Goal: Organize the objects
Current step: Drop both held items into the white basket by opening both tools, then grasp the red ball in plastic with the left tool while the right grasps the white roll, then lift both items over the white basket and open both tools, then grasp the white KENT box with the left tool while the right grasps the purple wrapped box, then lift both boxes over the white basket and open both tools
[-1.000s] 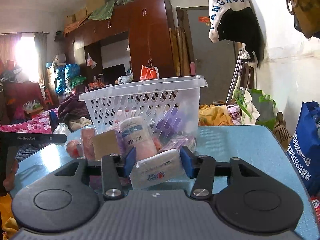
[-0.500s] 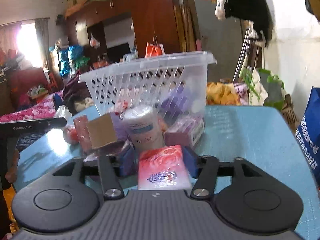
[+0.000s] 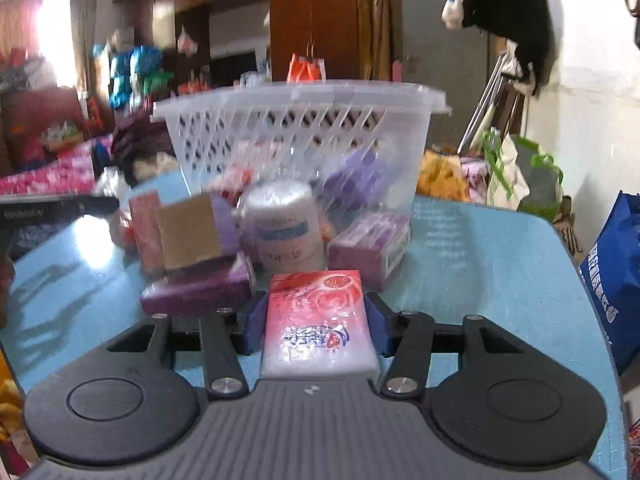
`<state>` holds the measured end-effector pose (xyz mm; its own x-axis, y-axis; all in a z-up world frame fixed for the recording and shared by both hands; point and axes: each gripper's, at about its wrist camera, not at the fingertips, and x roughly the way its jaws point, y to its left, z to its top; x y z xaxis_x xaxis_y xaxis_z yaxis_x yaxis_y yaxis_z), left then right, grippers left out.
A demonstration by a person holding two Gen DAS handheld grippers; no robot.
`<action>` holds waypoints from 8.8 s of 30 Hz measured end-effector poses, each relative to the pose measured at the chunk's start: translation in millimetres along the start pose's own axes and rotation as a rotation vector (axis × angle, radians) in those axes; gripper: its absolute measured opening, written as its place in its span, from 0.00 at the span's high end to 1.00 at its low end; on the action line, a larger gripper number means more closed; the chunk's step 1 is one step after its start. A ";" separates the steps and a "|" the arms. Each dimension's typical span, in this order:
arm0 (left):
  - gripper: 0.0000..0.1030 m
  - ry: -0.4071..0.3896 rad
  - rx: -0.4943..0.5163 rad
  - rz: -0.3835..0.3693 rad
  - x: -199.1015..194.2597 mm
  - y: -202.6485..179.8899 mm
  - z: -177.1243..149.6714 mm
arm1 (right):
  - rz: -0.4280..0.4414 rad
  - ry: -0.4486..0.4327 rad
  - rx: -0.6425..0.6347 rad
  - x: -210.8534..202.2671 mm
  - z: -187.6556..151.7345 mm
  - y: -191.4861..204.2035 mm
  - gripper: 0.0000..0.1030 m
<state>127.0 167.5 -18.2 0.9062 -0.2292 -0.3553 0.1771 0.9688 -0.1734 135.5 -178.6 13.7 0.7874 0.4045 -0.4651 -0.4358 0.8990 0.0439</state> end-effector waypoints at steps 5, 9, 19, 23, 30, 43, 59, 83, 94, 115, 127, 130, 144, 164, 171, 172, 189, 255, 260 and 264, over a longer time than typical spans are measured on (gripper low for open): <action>0.45 -0.056 0.000 -0.004 -10.3 0.9 -3.4 | 0.021 -0.125 0.066 -18.3 -5.5 -10.3 0.47; 0.45 -0.105 0.024 0.000 -17.9 -3.9 -2.5 | -0.007 -0.190 0.068 -25.7 -6.2 -7.9 0.47; 0.46 -0.187 -0.009 -0.117 -32.2 -25.8 59.4 | -0.053 -0.340 0.024 -49.4 73.1 -2.4 0.47; 0.46 -0.128 0.027 -0.093 4.4 -50.5 114.0 | -0.048 -0.332 -0.006 -16.1 138.7 -4.3 0.47; 0.41 -0.061 -0.022 -0.083 66.3 -56.5 139.2 | -0.027 -0.207 -0.011 56.9 169.5 -14.9 0.44; 0.12 -0.083 -0.022 -0.060 4.4 -27.9 59.6 | 0.044 -0.214 0.042 4.0 77.2 -8.7 0.00; 0.12 0.091 -0.122 -0.051 15.8 15.0 11.4 | 0.050 -0.065 -0.053 31.7 46.4 14.2 0.37; 0.50 0.092 0.038 -0.057 7.1 -9.4 -1.6 | 0.019 -0.240 -0.028 1.9 28.6 13.0 0.55; 0.50 -0.033 0.060 -0.080 -9.7 -13.8 -3.4 | 0.019 -0.265 -0.010 -1.2 26.0 11.8 0.55; 0.50 -0.091 0.067 -0.092 -16.8 -13.7 -6.2 | 0.002 -0.301 -0.002 -6.8 23.6 12.9 0.55; 0.50 -0.097 0.069 -0.091 -19.2 -12.7 -6.3 | 0.001 -0.310 0.000 -9.1 23.8 12.3 0.55; 0.50 -0.099 0.068 -0.091 -19.6 -12.6 -6.4 | -0.001 -0.315 -0.001 -10.5 23.7 12.7 0.55; 0.50 -0.211 0.066 -0.140 -47.7 -31.7 34.6 | 0.097 -0.373 0.024 -45.4 53.0 8.8 0.55; 0.21 -0.001 0.037 0.024 84.8 -69.0 126.1 | -0.033 -0.249 0.056 30.6 147.1 -9.0 0.00; 0.14 -0.043 0.023 -0.086 4.6 -62.5 59.3 | 0.019 -0.167 0.160 1.6 71.9 -25.1 0.00; 0.14 -0.036 0.014 -0.101 0.0 -61.1 48.0 | 0.002 -0.134 0.174 6.8 66.0 -27.5 0.00; 0.14 0.226 -0.133 -0.053 51.9 4.8 31.8 | 0.000 0.092 0.208 66.6 50.4 -38.4 0.20; 0.36 0.006 -0.126 0.100 -8.6 -16.4 16.1 | -0.015 -0.116 0.068 -9.8 25.9 7.8 0.45; 0.36 -0.037 -0.109 0.071 -21.9 -25.4 19.2 | 0.001 -0.154 0.068 -14.1 26.8 9.9 0.46; 0.36 -0.072 -0.096 0.046 -31.3 -29.3 25.9 | 0.039 -0.183 0.067 -21.2 29.6 11.1 0.46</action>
<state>103.5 148.7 21.8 0.9383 -0.1737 -0.2990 0.0999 0.9640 -0.2464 126.9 -172.2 50.2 0.8395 0.4574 -0.2935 -0.4420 0.8888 0.1207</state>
